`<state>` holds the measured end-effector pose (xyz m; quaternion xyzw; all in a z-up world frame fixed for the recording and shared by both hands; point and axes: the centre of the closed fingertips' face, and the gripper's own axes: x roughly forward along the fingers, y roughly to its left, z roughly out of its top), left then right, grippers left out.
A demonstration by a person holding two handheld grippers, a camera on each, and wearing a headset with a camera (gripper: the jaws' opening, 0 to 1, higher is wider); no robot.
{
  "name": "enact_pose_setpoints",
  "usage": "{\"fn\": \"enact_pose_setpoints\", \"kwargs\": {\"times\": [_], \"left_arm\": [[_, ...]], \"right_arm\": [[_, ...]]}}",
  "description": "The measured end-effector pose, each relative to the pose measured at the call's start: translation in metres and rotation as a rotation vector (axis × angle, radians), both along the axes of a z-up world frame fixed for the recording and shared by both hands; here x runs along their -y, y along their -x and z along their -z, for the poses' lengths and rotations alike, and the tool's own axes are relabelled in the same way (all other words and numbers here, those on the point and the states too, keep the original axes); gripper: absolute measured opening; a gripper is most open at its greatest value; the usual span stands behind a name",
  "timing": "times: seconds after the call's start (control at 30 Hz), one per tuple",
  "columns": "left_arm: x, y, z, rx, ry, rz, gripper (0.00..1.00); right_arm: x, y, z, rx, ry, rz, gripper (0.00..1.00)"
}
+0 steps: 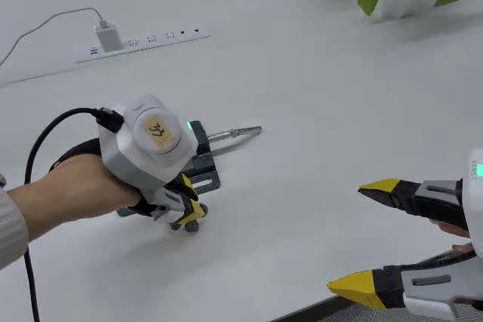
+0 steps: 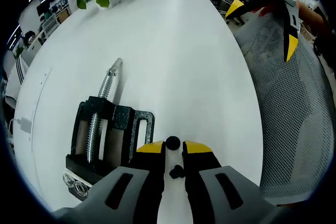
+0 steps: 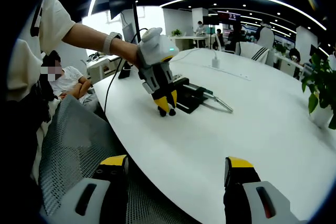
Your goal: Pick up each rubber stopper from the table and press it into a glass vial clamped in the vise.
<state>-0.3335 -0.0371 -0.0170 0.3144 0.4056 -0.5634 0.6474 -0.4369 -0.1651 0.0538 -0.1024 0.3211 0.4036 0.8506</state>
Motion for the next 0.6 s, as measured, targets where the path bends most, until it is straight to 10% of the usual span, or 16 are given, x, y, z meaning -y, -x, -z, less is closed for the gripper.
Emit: {"fn": "enact_pose_setpoints", "kwargs": {"times": [0.6], "left_arm": [[0.0016, -0.0011, 0.0047, -0.016, -0.052, 0.019, 0.05]], "right_arm": [[0.0011, -0.0009, -0.0009, -0.001, -0.01, 0.007, 0.72]]}}
